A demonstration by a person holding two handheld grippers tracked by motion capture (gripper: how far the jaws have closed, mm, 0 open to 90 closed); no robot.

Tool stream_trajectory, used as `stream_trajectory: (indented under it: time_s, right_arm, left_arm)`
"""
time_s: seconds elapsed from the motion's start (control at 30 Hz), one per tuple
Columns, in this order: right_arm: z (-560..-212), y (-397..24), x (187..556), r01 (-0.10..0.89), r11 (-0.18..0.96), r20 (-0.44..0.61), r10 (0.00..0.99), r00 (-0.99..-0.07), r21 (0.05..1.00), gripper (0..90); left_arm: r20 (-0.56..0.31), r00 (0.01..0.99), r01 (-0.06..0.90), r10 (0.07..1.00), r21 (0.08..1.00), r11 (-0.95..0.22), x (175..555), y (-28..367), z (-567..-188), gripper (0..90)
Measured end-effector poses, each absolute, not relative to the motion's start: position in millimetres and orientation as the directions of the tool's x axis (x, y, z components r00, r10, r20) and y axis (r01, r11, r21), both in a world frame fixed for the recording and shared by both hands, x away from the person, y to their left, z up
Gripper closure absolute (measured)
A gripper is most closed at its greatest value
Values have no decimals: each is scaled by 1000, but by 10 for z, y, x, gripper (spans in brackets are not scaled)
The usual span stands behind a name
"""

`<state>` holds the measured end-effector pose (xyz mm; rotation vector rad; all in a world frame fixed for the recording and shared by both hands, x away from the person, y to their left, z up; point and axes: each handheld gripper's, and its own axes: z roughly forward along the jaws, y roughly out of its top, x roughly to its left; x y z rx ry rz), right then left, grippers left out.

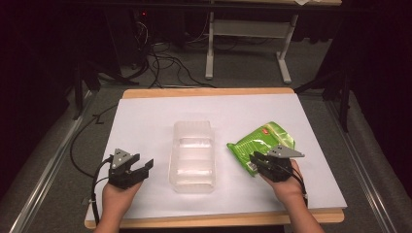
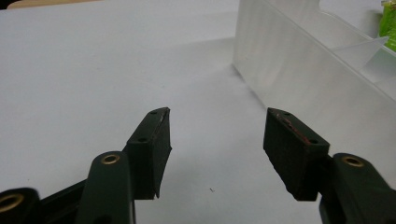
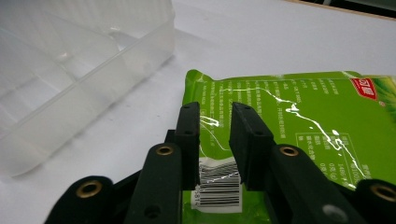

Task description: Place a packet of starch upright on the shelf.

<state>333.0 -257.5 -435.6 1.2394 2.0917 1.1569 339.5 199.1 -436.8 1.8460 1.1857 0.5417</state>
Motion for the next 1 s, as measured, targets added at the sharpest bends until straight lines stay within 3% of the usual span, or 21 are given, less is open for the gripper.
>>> stream_trajectory:
  time_s: [0.47, 0.9, 1.0]
  right_arm:
    - [-4376, -2681, 3400, 498, 247, 44, 864, -502, 832, 580]
    - [-4337, -2848, 3441, 484, 197, 68, 876, -477, 853, 543]
    - [-4331, -2900, 3457, 484, 193, 65, 882, -466, 854, 538]
  left_arm:
    - [-105, 456, 554, 884, 811, -189, 3433, 1956, -4428, 438]
    - [-120, 521, 557, 845, 798, -231, 3362, 1655, -4460, 837]
    - [-125, 533, 563, 837, 791, -240, 3360, 1598, -4477, 895]
